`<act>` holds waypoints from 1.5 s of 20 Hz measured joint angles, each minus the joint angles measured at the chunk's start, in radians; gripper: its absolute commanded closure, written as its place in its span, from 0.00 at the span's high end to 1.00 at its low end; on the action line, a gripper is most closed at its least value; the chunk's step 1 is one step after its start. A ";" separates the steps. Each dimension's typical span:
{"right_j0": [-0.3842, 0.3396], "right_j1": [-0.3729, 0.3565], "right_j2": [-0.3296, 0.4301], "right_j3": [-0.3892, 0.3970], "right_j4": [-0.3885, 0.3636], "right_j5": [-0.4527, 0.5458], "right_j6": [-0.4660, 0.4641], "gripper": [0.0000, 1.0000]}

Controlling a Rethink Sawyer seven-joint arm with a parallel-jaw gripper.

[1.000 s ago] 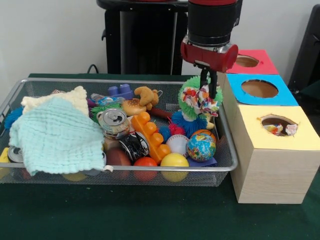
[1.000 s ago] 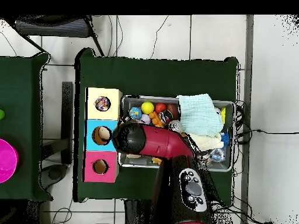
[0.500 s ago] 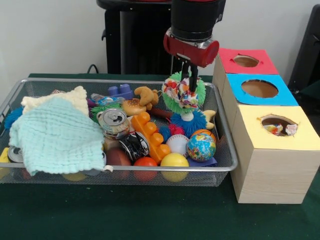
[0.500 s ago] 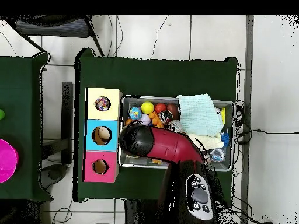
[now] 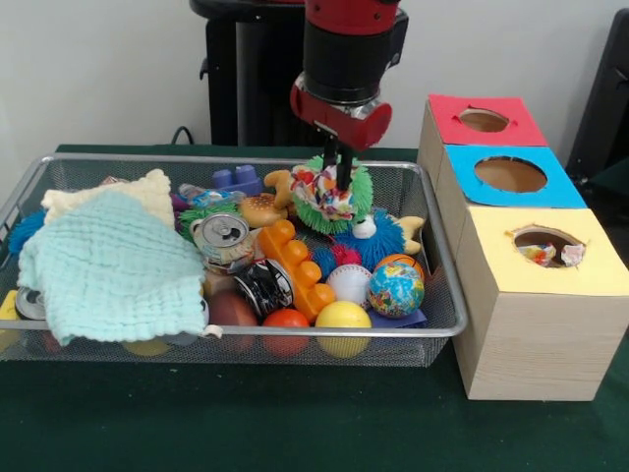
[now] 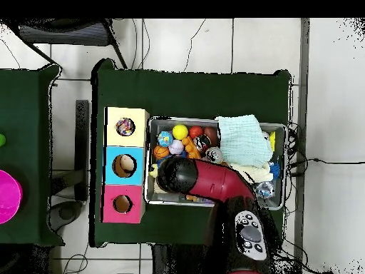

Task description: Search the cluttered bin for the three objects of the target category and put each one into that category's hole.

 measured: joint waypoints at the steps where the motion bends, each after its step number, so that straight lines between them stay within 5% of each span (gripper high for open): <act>1: -0.005 0.007 0.000 0.001 -0.003 -0.005 0.000 0.00; 3: -0.014 0.020 0.000 0.002 -0.014 -0.023 0.000 0.00; 4: -0.018 0.026 0.000 0.003 -0.019 -0.032 0.000 1.00; 14: -0.041 0.044 0.004 0.010 -0.040 -0.245 0.000 1.00; 25: -0.063 0.035 0.028 0.010 -0.040 -0.295 0.000 1.00; 26: -0.055 0.036 0.026 0.010 -0.040 -0.295 0.000 0.00; 30: -0.030 0.037 0.008 0.010 -0.040 -0.295 0.000 0.00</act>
